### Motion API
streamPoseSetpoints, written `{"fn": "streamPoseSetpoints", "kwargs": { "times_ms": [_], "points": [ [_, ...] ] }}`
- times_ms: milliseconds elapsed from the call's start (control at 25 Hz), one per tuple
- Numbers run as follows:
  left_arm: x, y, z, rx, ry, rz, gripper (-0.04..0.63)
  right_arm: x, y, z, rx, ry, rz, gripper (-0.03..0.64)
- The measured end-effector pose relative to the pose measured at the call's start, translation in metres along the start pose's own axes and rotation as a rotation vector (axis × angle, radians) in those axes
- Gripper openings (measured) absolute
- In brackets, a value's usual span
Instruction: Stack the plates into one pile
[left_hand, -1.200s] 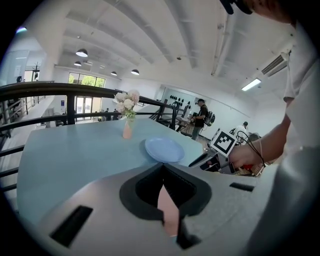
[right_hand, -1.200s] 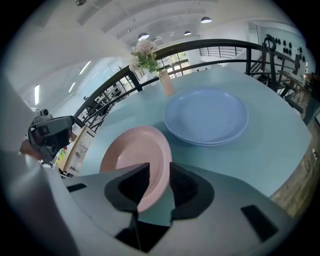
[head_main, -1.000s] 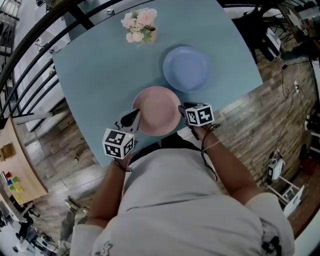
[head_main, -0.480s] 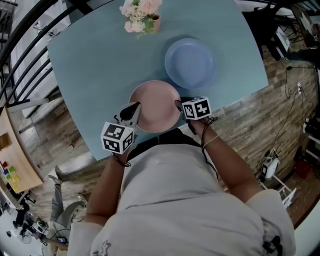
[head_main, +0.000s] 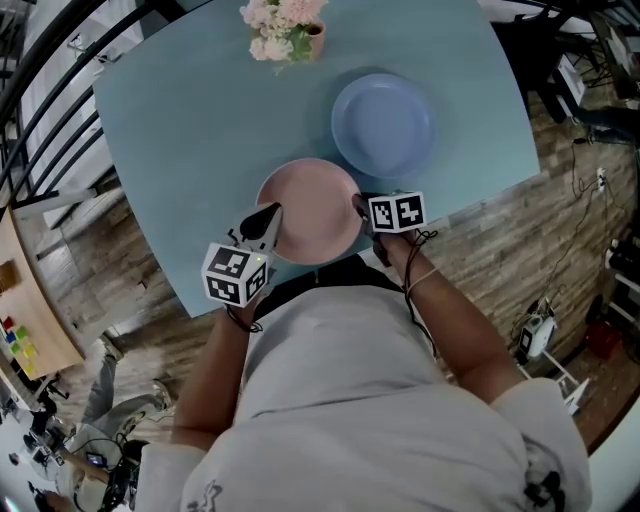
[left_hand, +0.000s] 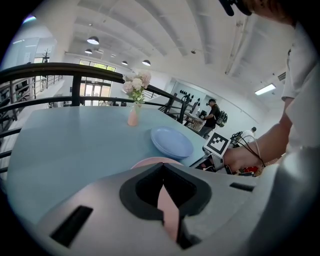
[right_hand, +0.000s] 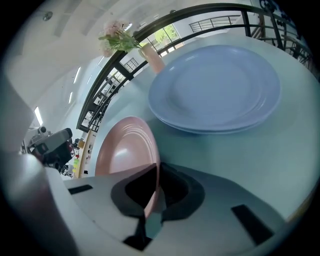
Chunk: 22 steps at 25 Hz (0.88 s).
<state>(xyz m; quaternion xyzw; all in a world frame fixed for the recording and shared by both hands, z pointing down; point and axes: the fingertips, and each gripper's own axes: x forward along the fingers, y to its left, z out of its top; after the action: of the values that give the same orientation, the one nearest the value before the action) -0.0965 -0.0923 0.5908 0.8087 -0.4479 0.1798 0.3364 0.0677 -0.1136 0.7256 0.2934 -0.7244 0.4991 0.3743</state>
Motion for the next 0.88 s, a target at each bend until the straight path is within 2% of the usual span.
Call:
{"fn": "streamPoseSetpoints", "kwargs": {
  "times_ms": [400,880],
  "points": [
    [-0.018,-0.001,0.003,0.039,-0.025,0.001,0.005,-0.009,0.011,0.001,0.029,-0.044,0.040,0.021],
    [-0.065,-0.004,0.016,0.118,-0.094,-0.017,0.005,-0.030,0.050,-0.003,0.020,-0.142,0.030,0.021]
  ]
}}
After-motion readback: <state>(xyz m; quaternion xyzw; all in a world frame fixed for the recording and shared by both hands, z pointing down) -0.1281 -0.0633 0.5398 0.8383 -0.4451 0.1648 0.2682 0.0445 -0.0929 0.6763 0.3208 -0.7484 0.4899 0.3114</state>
